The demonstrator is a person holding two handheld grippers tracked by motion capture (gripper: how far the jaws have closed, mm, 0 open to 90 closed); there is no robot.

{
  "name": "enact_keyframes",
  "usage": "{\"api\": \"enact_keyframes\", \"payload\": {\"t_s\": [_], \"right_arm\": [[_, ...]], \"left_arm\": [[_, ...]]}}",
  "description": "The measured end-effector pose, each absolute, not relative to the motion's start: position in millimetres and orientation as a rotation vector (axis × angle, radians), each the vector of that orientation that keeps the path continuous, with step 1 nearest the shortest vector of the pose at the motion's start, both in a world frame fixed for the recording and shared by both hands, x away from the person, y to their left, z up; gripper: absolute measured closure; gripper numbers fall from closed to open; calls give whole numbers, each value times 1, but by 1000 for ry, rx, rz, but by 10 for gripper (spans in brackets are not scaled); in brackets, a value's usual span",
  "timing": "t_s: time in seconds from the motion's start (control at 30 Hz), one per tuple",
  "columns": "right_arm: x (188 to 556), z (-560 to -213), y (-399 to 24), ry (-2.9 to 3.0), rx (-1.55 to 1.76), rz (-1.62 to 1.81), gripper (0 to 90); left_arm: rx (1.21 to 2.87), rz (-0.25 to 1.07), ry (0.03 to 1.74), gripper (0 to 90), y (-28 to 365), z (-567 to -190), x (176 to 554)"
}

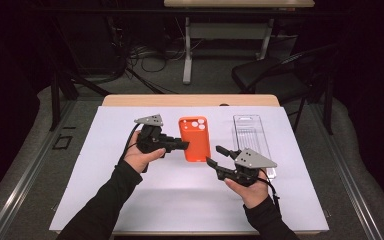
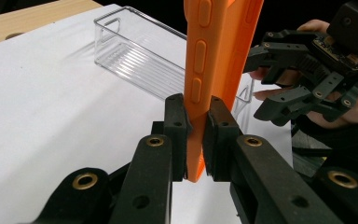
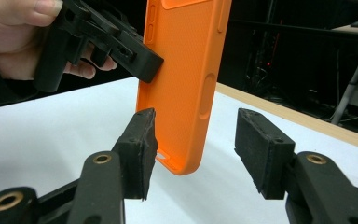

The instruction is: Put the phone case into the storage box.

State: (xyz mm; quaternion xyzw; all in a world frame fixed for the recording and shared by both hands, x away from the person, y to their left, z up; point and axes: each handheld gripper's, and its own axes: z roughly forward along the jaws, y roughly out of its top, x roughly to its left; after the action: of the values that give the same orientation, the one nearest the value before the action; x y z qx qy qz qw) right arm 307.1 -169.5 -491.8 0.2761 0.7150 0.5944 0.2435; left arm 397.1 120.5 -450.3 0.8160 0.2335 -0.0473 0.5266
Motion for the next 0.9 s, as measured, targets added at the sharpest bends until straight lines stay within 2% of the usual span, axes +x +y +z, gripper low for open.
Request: {"api": "enact_keyframes", "payload": {"t_s": [0.37, 0.7, 0.9], "right_arm": [[306, -487, -167, 1973, 744, 1591, 440], [306, -477, -167, 1984, 763, 1546, 269], [307, -473, -166, 2011, 754, 1500, 261]], "left_arm": [[1973, -58, 584, 816, 119, -448, 392], [2005, -12, 610, 816, 116, -447, 389], [2012, 4, 630, 816, 114, -446, 386]]}}
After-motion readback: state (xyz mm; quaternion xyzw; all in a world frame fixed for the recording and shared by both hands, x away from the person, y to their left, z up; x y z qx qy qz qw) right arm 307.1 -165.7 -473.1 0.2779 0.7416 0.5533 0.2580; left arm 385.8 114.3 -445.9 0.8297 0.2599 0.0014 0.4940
